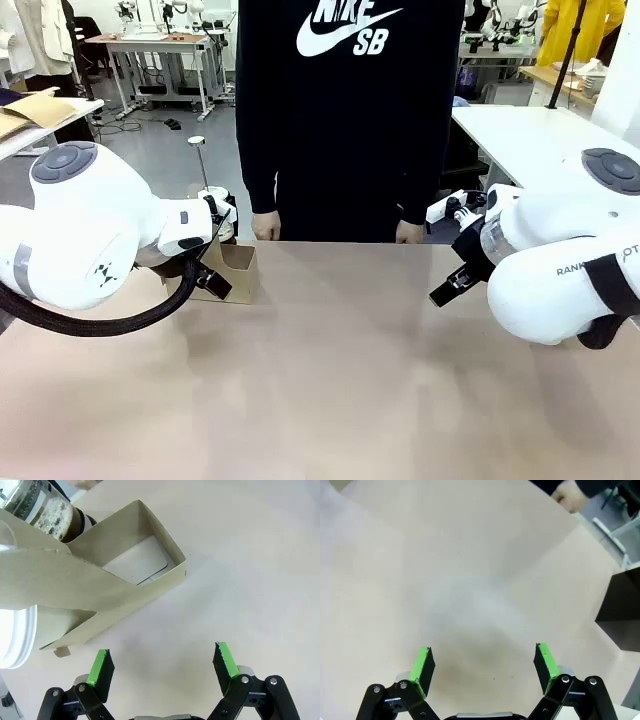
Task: Pour a drink into a cup and package it in a carrier.
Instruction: Pick up the 600 ml Paper Cup and place it in the middle top area of the table.
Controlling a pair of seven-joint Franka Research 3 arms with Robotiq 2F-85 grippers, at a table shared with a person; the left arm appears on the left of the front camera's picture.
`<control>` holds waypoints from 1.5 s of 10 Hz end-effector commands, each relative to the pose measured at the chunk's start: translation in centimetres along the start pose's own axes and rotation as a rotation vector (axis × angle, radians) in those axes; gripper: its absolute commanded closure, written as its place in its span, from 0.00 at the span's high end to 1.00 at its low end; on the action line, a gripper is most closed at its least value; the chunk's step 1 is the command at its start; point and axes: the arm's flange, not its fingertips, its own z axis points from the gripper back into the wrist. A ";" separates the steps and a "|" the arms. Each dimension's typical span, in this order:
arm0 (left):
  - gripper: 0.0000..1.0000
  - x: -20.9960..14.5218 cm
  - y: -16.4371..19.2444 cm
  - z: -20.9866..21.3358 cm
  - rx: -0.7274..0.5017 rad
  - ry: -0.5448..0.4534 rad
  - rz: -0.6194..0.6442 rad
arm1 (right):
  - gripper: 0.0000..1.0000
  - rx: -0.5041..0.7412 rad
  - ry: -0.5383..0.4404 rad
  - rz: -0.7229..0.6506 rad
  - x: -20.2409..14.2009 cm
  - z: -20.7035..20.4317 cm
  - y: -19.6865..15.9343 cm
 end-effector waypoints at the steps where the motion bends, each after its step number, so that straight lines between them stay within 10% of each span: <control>1: 1.00 0.0 0.0 0.0 0.000 0.000 0.000 | 1.00 0.000 0.000 0.000 0.0 0.0 0.0; 9: 1.00 0.0 0.0 0.0 0.000 0.000 0.000 | 1.00 0.000 0.000 0.001 0.0 0.0 0.0; 15: 1.00 0.0 0.0 0.0 0.000 0.000 0.000 | 1.00 0.178 -0.172 -0.010 9.0 13.7 -19.7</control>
